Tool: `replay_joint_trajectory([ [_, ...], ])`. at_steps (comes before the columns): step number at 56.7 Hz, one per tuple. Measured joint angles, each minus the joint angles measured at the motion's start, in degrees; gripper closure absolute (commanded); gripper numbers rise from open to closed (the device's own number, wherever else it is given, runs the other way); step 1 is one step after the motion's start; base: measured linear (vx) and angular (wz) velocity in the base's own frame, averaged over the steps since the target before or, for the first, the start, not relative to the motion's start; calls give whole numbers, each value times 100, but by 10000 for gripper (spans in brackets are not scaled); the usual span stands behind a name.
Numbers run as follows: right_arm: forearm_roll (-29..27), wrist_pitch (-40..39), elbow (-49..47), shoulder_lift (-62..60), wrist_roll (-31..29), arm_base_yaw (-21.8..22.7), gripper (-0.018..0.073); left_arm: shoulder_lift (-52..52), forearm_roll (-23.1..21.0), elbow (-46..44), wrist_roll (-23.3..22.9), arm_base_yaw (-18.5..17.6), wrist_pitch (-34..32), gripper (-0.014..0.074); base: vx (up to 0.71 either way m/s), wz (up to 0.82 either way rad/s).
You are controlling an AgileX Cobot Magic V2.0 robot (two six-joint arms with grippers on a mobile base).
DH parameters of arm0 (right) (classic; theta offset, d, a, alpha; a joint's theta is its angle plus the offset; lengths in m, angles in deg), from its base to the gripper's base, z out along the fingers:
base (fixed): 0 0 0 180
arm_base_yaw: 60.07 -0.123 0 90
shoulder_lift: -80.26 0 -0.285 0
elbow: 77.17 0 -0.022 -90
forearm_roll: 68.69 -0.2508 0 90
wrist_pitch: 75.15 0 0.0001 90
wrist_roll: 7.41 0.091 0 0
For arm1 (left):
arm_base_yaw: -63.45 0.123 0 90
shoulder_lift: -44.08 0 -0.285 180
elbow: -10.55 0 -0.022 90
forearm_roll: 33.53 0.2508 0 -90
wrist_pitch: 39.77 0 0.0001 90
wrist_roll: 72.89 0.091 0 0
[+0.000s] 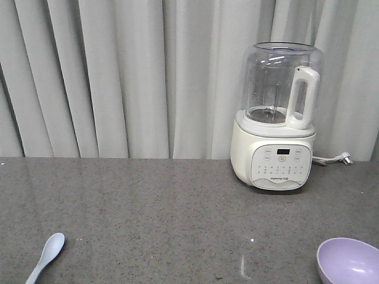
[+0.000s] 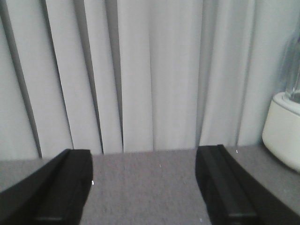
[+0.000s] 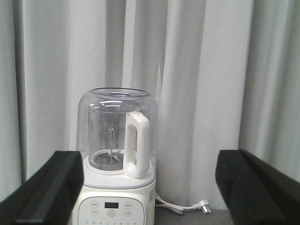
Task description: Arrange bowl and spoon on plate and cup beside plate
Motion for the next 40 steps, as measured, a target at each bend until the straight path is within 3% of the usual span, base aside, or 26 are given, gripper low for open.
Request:
replay_joint_trajectory([
  [11, -13, 0, 0, 0, 0, 0, -119, -343, 35, 0, -10, 0, 2010, 1, 0, 0],
  [18, -13, 0, 0, 0, 0, 0, -85, -1093, 197, -91, -10, 0, 2780, 19, 0, 0],
  [40, -13, 96, 0, 0, 0, 0, 10, -3259, 231, -967, -10, 0, 3515, 20, 0, 0],
])
